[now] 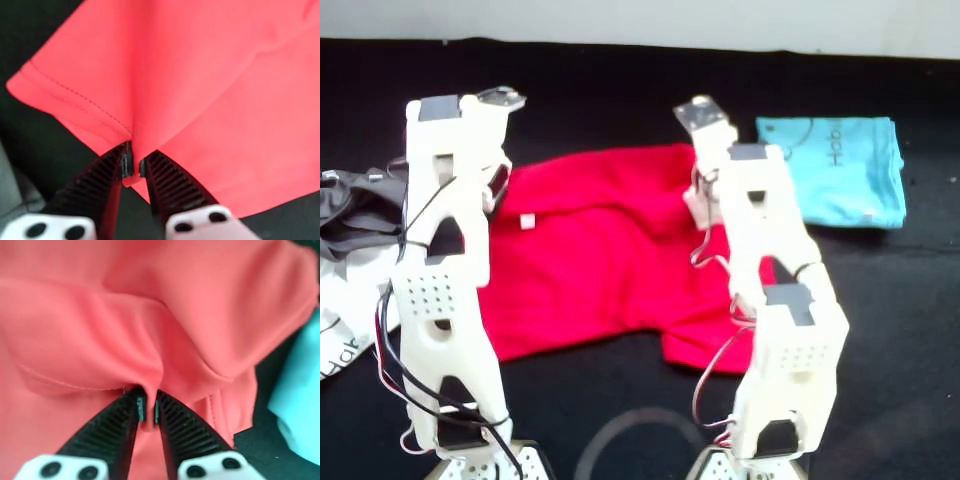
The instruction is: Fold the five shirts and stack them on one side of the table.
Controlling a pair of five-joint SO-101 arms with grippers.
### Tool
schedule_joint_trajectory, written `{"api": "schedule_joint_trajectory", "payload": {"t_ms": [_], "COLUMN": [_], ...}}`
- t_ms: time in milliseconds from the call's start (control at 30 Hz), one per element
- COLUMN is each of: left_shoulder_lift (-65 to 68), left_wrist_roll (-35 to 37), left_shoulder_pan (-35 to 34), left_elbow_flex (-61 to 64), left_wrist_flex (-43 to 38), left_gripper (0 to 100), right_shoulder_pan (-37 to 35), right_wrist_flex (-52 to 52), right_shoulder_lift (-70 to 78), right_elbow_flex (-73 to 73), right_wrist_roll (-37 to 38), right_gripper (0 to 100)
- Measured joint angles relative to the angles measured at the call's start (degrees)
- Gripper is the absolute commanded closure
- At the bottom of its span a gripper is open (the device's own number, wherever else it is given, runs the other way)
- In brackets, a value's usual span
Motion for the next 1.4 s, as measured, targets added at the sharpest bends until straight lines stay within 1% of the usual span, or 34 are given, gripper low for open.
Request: {"api": "schedule_joint_trajectory", "payload": {"t_ms": [67,133,200,267,333,467,567,700,800,900,1000,1100,1200,1400], "left_shoulder_lift": [-0.88,-3.34,-7.56,-12.84,-18.64,-29.98,-37.45,-46.51,-52.22,-56.62,-59.34,-60.04,-60.04,-60.31], "left_wrist_roll": [0.26,2.46,3.52,3.69,3.87,3.87,3.87,3.52,1.32,0.70,0.53,0.53,0.53,0.53], "left_shoulder_pan": [0.00,-0.09,-0.70,-1.49,-1.58,-1.58,-1.49,-1.49,-1.49,-1.49,-1.14,-1.14,-1.14,-1.14], "left_elbow_flex": [0.00,0.00,0.44,3.43,9.49,25.93,37.98,51.78,60.75,68.75,75.16,78.77,80.44,81.05], "left_wrist_flex": [1.49,2.02,2.37,2.37,2.37,2.37,1.23,-2.20,-3.78,-7.03,-9.58,-11.52,-11.87,-11.87], "left_gripper": [99,99,99,99,99,99,99,99,99,99,99,99,99,99], "right_shoulder_pan": [0.00,0.00,-0.09,-0.09,-0.09,-0.09,-0.09,-0.09,-0.09,-0.09,0.44,2.90,5.45,7.74], "right_wrist_flex": [2.64,5.27,8.09,11.34,14.15,18.37,18.02,11.78,7.38,6.77,8.35,11.34,13.27,12.48], "right_shoulder_lift": [-2.02,-6.42,-11.25,-16.09,-20.31,-26.55,-30.77,-37.89,-45.27,-53.27,-60.04,-64.44,-66.20,-66.55], "right_elbow_flex": [-0.44,-0.44,-0.88,-0.97,-0.97,0.44,7.30,22.95,36.48,46.86,50.64,51.60,53.71,59.34], "right_wrist_roll": [0.00,0.00,0.00,0.00,0.00,0.00,0.00,0.00,0.00,0.00,0.35,1.32,4.13,7.47], "right_gripper": [99.2,99.2,99.2,99.2,99.2,99.2,99.2,99.2,99.2,99.2,99.2,99.2,99.2,99.2]}}
